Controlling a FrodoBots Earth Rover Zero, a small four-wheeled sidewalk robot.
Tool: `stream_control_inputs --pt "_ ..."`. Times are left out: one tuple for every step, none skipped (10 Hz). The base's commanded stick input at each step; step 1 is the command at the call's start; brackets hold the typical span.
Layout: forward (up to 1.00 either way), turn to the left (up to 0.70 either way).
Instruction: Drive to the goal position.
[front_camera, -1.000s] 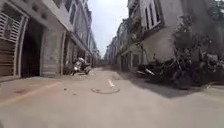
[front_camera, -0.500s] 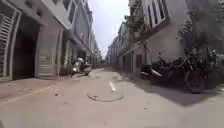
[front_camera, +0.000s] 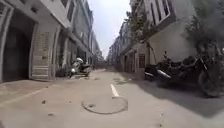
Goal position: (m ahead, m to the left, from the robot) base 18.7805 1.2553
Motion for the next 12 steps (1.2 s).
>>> stream_control_inputs --pt "1.00 0.00" --pt "1.00 0.00" --pt "1.00 0.00" --pt "1.00 0.00" --pt "1.00 0.00" --pt "1.00 0.00" --pt "1.00 0.00" --pt "1.00 0.00" --pt "1.00 0.00" --pt "1.00 0.00" --pt "1.00 0.00" --pt "1.00 0.00"
